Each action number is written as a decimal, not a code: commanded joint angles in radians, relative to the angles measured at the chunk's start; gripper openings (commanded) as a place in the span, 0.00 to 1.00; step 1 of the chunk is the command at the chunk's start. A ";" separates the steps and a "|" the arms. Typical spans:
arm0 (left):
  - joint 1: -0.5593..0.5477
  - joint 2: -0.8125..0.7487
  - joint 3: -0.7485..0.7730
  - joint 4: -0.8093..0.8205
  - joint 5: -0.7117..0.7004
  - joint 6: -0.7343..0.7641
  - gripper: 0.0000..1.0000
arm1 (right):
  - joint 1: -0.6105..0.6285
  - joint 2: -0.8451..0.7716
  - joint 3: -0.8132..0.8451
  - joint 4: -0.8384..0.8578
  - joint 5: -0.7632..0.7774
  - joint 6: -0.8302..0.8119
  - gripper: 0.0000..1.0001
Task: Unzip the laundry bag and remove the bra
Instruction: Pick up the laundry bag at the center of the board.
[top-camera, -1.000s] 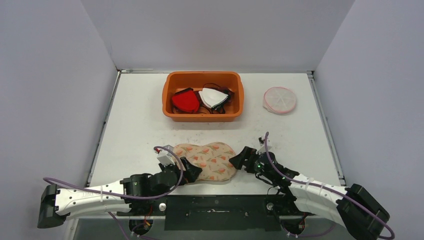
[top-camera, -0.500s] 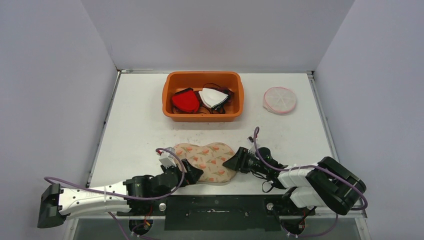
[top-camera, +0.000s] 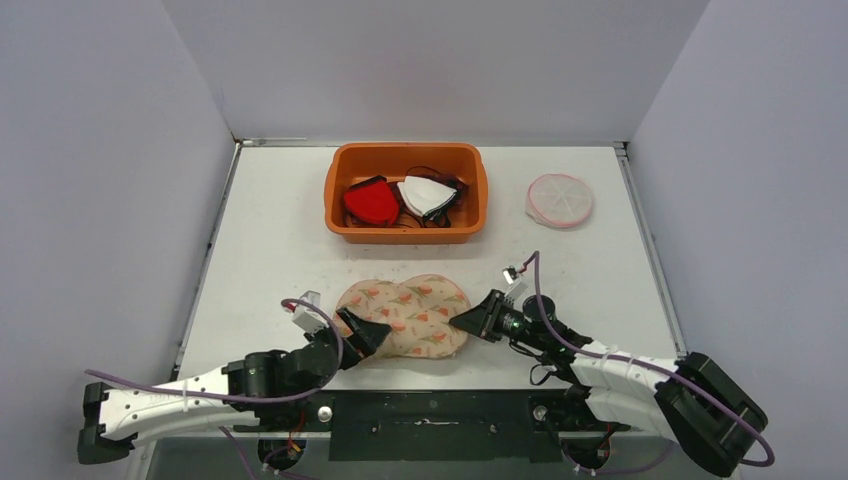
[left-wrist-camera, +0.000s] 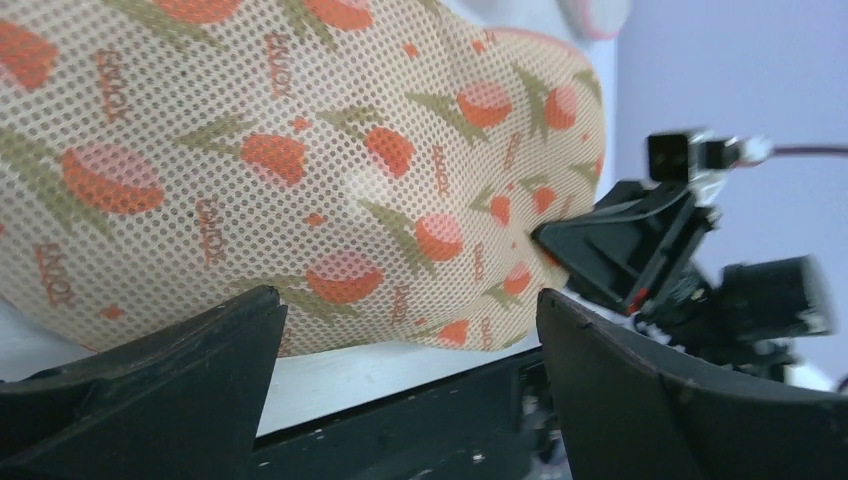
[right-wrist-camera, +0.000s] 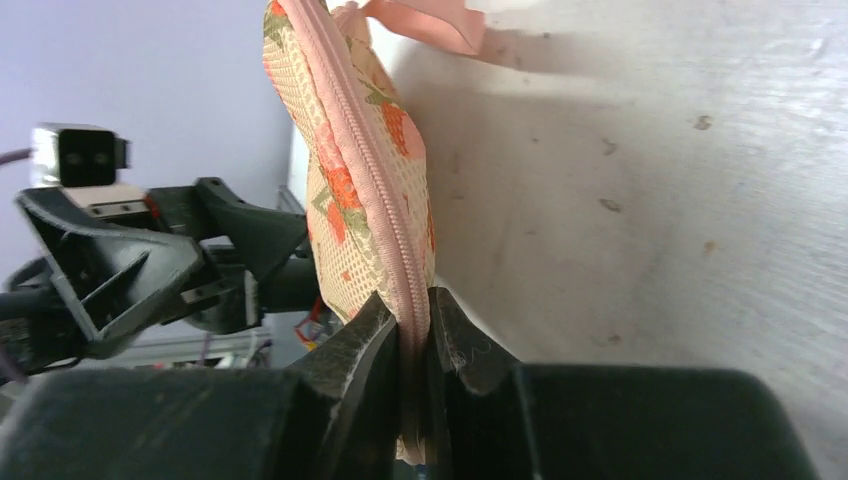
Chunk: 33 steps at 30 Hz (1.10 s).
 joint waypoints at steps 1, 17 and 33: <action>0.004 -0.216 -0.024 -0.059 -0.116 -0.137 0.96 | 0.016 -0.142 0.035 0.019 0.007 0.161 0.05; 0.002 -0.063 0.027 0.551 0.061 0.214 0.96 | 0.140 -0.262 0.210 -0.026 0.392 0.324 0.05; 0.001 0.183 -0.073 1.076 -0.158 0.284 0.81 | 0.191 -0.261 0.185 -0.014 0.466 0.410 0.05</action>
